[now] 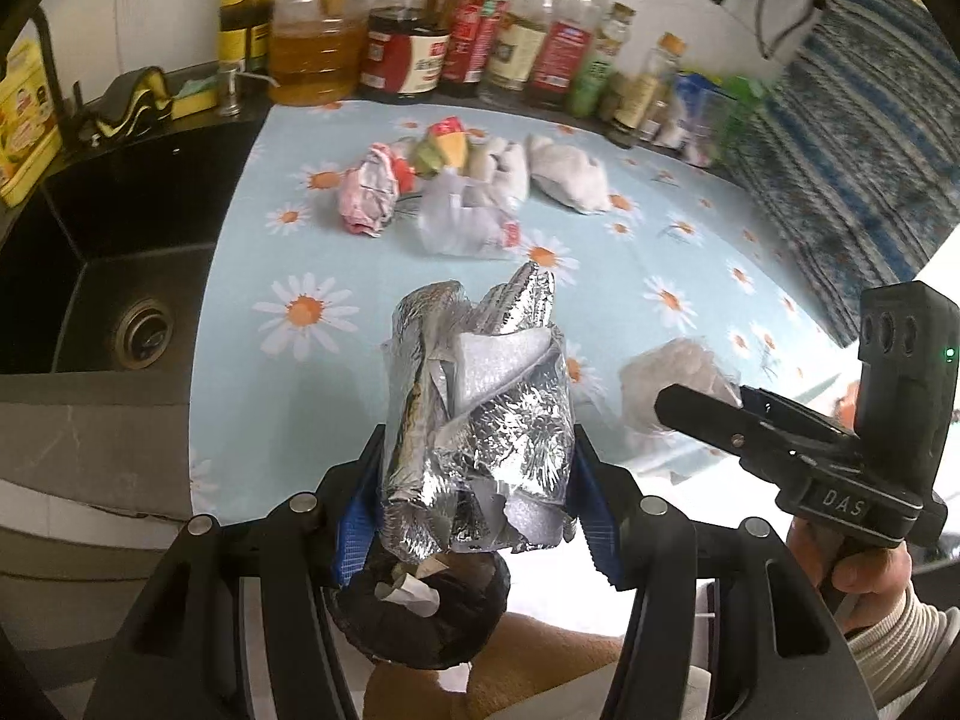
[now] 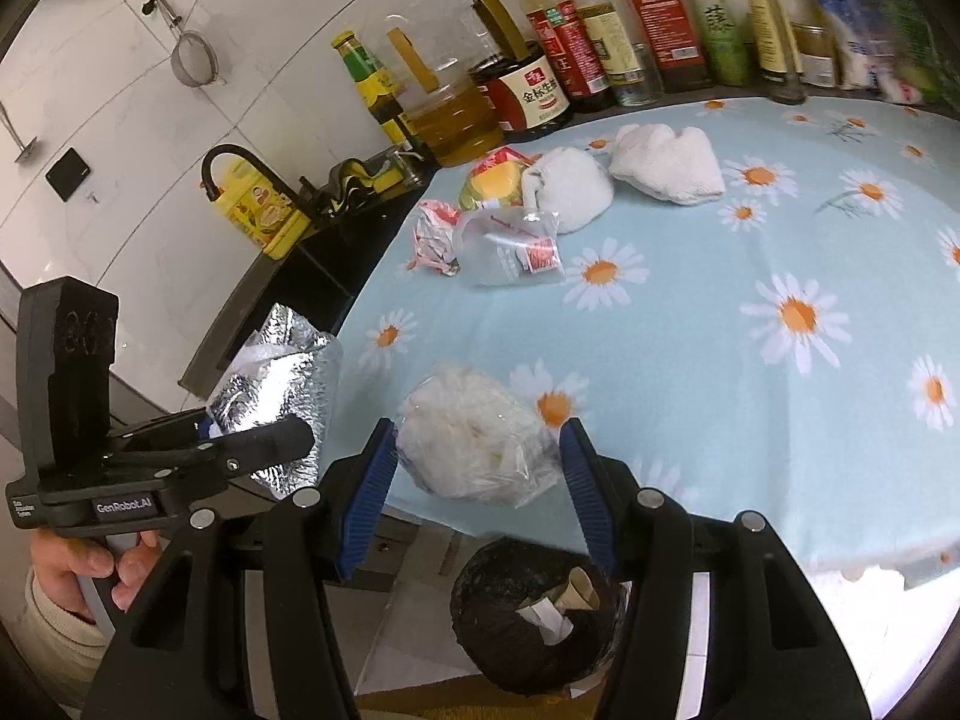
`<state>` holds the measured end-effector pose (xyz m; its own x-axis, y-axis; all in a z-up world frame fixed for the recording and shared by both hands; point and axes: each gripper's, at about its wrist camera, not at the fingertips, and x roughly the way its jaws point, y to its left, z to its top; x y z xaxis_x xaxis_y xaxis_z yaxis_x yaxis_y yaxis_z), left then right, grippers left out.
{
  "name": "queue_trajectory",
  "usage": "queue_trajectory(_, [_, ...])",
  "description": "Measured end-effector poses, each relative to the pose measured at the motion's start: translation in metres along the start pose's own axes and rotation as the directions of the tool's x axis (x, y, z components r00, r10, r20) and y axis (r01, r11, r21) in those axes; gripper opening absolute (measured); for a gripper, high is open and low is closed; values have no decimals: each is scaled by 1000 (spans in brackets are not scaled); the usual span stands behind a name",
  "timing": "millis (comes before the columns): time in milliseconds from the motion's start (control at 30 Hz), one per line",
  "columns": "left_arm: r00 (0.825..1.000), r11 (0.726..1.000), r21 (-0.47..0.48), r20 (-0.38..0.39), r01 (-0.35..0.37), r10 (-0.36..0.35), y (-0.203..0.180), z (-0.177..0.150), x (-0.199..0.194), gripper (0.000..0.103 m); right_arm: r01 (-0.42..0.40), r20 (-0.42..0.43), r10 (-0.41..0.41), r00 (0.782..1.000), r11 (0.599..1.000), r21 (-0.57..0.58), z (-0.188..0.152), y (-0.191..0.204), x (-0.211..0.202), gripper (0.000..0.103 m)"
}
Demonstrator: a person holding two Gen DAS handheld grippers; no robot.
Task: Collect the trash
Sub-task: 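Lift the foil wrapper and plastic bag and carry them over the bin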
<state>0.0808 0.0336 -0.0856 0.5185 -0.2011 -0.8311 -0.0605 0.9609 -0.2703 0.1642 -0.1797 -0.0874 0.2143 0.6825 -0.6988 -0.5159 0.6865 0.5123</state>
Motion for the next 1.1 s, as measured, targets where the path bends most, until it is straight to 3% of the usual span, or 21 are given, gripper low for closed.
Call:
queue_trajectory(500, [994,991,87,-39,101,-98,5,-47,-19,55,73,19,-75,997,995,71,-64,45,-13,56])
queue_trajectory(1100, [975,991,58,-194,120,-107,43,-113,6,55,126,-94,-112,989,979,158,-128,52,26,56])
